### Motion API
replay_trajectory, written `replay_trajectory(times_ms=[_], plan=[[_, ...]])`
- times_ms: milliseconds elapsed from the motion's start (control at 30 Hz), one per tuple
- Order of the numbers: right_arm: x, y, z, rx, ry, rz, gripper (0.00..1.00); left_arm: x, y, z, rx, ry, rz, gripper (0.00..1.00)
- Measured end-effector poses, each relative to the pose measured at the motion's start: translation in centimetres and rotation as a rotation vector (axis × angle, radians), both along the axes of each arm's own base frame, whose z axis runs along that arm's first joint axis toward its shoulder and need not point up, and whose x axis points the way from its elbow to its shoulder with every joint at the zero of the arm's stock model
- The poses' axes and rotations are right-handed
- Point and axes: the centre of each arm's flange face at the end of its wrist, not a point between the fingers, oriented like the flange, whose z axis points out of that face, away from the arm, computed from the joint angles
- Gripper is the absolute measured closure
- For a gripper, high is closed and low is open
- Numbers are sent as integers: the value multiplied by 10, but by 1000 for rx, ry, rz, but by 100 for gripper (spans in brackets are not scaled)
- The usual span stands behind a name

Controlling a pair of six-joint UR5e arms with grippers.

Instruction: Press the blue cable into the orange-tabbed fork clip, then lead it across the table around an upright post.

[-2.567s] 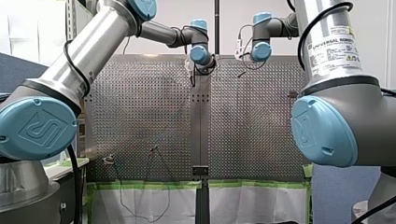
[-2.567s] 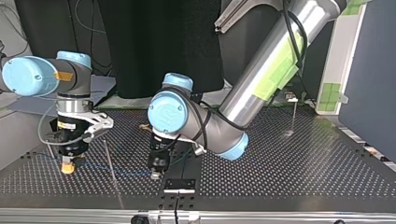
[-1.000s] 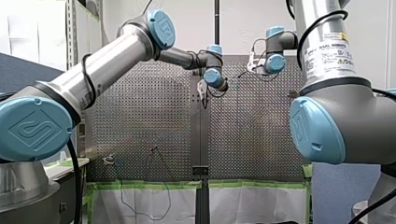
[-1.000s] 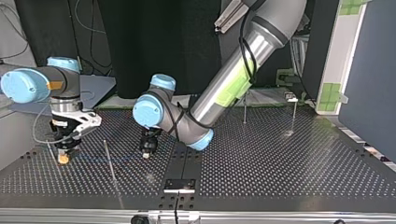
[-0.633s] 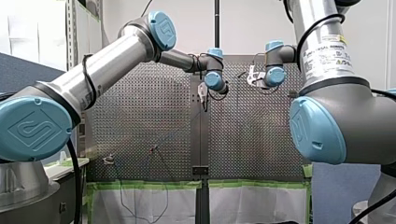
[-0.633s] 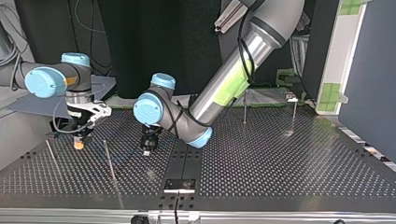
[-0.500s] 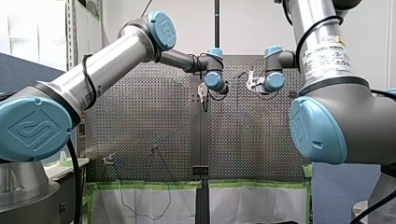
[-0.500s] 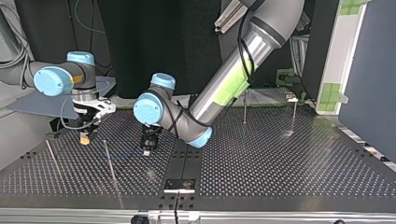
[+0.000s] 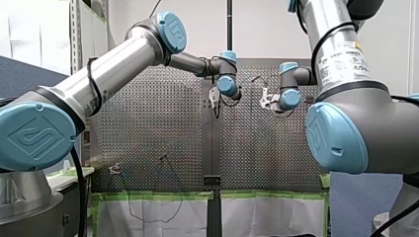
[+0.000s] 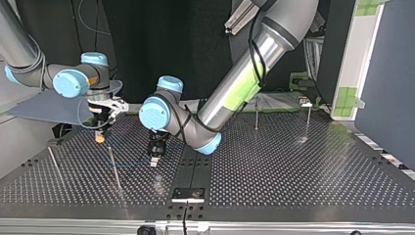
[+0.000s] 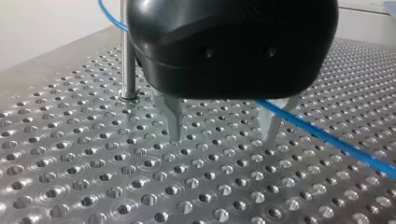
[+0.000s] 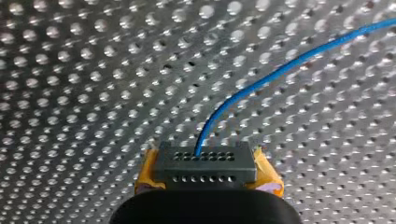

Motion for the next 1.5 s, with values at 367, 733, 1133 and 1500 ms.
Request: replay_trajectory(times_ms=[367,733,1133,1500], plan=[[-8,-5,-56,34,13,-18,100,1,5,-2,6,23,16,0],[-22,-11,-105,67,32,-39,100,1,17,-25,39,67,52,0],[-32,-14,-172,137,49,-56,100,1,21,-39,61,77,63,0],[-41,-14,-210,175,56,-72,100,1,22,-39,69,74,73,0]])
